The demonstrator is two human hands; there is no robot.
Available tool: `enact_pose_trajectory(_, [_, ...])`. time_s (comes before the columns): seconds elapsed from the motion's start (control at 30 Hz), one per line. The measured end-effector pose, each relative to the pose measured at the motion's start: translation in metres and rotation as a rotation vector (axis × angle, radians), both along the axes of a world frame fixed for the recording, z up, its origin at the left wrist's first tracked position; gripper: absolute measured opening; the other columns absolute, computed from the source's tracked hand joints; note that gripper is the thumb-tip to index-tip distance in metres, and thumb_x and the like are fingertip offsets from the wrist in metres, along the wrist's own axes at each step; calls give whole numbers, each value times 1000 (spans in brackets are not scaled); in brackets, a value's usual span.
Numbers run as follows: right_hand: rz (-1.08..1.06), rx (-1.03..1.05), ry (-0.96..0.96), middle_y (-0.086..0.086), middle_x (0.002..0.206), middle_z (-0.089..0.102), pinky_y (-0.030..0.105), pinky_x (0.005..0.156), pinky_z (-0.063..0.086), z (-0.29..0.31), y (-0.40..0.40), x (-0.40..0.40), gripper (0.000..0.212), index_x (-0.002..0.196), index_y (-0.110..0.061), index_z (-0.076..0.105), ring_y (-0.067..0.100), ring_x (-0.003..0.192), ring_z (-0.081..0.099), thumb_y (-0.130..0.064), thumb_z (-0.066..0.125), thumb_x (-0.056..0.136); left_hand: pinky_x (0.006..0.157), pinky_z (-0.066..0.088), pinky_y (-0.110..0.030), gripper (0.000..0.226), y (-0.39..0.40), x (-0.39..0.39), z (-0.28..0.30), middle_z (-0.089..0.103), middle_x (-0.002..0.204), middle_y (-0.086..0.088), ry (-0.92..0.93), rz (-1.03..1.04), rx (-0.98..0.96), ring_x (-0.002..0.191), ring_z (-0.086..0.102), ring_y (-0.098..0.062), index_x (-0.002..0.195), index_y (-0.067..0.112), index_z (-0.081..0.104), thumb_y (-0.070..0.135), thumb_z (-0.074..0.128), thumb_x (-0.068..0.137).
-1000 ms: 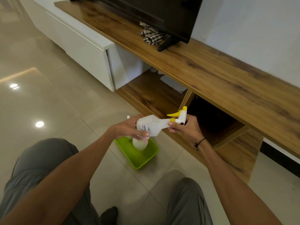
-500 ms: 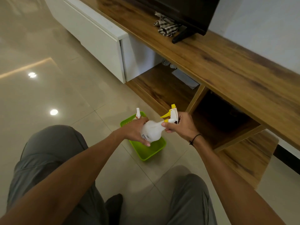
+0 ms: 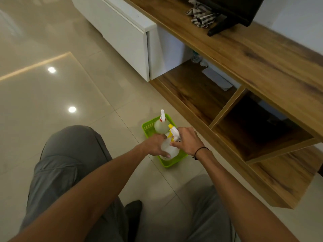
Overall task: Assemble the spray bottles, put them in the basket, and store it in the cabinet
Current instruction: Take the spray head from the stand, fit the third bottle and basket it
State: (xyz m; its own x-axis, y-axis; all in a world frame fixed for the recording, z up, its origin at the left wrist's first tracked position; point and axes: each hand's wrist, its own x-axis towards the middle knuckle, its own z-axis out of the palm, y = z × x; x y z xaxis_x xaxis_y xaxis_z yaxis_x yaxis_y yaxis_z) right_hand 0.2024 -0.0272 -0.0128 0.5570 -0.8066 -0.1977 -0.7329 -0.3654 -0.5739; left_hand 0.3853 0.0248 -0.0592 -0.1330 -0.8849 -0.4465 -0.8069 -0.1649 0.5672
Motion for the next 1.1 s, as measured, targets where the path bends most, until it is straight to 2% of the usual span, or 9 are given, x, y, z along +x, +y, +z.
enact_pose_trajectory(0.17, [-6, -3, 143, 12, 102, 68, 41, 80, 54, -22, 8, 17, 35, 104, -10, 63, 36, 96, 64, -35, 82, 86, 87, 43, -32, 61, 2, 3, -5, 66, 127, -22, -14, 62, 89, 118, 63, -38, 131, -6, 60, 29, 85, 88])
enact_pose_trajectory(0.27, [-13, -17, 183, 12, 104, 70, 38, 76, 51, -36, 16, 25, 32, 105, -10, 64, 38, 98, 67, -30, 82, 88, 95, 50, -34, 53, 2, 5, -4, 64, 134, -20, 14, 113, 195, 124, 63, -36, 140, -4, 54, 12, 75, 94])
enact_pose_trajectory(0.4, [-16, 6, 254, 17, 118, 64, 41, 81, 53, -55, 29, 29, 31, 107, -10, 62, 40, 106, 66, -28, 81, 89, 104, 57, -45, 47, -2, 13, 4, 62, 126, -15, 141, 247, 306, 127, 64, -37, 145, -2, 52, -4, 58, 98])
enact_pose_trajectory(0.47, [-12, -6, 272, 16, 121, 63, 42, 82, 53, -62, 35, 28, 34, 113, -9, 60, 40, 107, 66, -26, 79, 91, 95, 59, -49, 45, -2, 14, 9, 59, 117, -14, 295, 406, 359, 112, 65, -32, 147, 3, 51, -3, 53, 103])
enact_pose_trajectory(0.57, [-28, -15, 260, 15, 118, 65, 42, 82, 54, -67, 39, 27, 35, 117, -10, 57, 39, 108, 67, -25, 78, 92, 92, 60, -52, 41, -2, 13, 12, 60, 110, -18, 364, 535, 350, 100, 60, -27, 144, 6, 54, 2, 42, 105])
enact_pose_trajectory(0.73, [-42, 51, 213, 9, 115, 71, 42, 81, 56, -69, 38, 21, 47, 117, -10, 53, 36, 107, 70, -27, 84, 86, 90, 64, -50, 40, -2, 14, 10, 64, 109, -17, 299, 584, 317, 96, 64, -25, 140, 8, 57, 9, 38, 105])
enact_pose_trajectory(0.9, [17, -64, 259, 9, 123, 65, 41, 76, 54, -69, 36, 1, 86, 140, -19, 37, 36, 101, 69, -71, 72, 81, 90, 65, -52, 36, -5, 19, 1, 69, 109, -22, 260, 598, 293, 91, 67, -27, 137, 5, 56, 17, 43, 106])
enact_pose_trajectory(1.0, [-1, -223, 157, 5, 110, 71, 42, 74, 56, -66, 35, -17, 76, 135, -25, 40, 35, 88, 71, -83, 47, 87, 87, 65, -54, 29, -5, 18, -2, 68, 100, -20, 249, 661, 257, 85, 68, -29, 122, 1, 60, 19, 46, 104])
enact_pose_trajectory(1.1, [-159, -265, -44, -5, 87, 66, 37, 66, 52, -63, 29, -27, 55, 110, -27, 45, 25, 72, 65, -79, 40, 94, 85, 66, -53, 30, -4, 16, -5, 68, 98, -18, 231, 753, 230, 87, 76, -37, 118, -1, 59, 24, 51, 102])
